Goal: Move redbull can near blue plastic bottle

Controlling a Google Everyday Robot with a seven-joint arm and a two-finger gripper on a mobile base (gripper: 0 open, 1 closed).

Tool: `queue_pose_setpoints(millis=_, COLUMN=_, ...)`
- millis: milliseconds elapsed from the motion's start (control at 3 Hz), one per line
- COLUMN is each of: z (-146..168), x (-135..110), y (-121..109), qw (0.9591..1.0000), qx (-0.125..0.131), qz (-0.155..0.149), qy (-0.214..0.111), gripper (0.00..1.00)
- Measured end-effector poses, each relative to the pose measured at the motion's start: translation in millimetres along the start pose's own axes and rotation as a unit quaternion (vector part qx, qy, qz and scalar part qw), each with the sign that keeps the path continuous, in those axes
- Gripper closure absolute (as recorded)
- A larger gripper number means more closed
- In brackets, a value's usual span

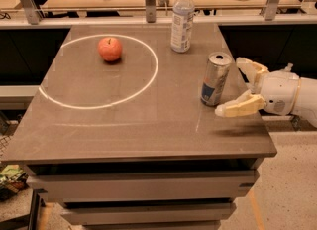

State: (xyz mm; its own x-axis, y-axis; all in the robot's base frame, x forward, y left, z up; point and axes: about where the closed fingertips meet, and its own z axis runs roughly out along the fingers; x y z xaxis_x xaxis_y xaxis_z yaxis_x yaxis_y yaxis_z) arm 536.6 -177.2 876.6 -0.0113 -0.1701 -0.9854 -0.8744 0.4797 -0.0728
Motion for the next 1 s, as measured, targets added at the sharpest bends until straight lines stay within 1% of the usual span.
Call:
queue_pose_setpoints(millis=333, z=17, x=1, y=3, qw=0.9999, qx=-0.014, qz=-0.002, qy=-0.009, gripper=0.0)
queue_pose_setpoints(millis=667, z=28, x=1, y=6, qw=0.9996, qx=-0.024, qz=-0.002, qy=-0.013, gripper=0.18)
queue_pose_setpoints(millis=1000, z=33, x=1, y=8, qw=0.9994, qx=-0.031, qz=-0.004, qy=-0.012, gripper=0.41)
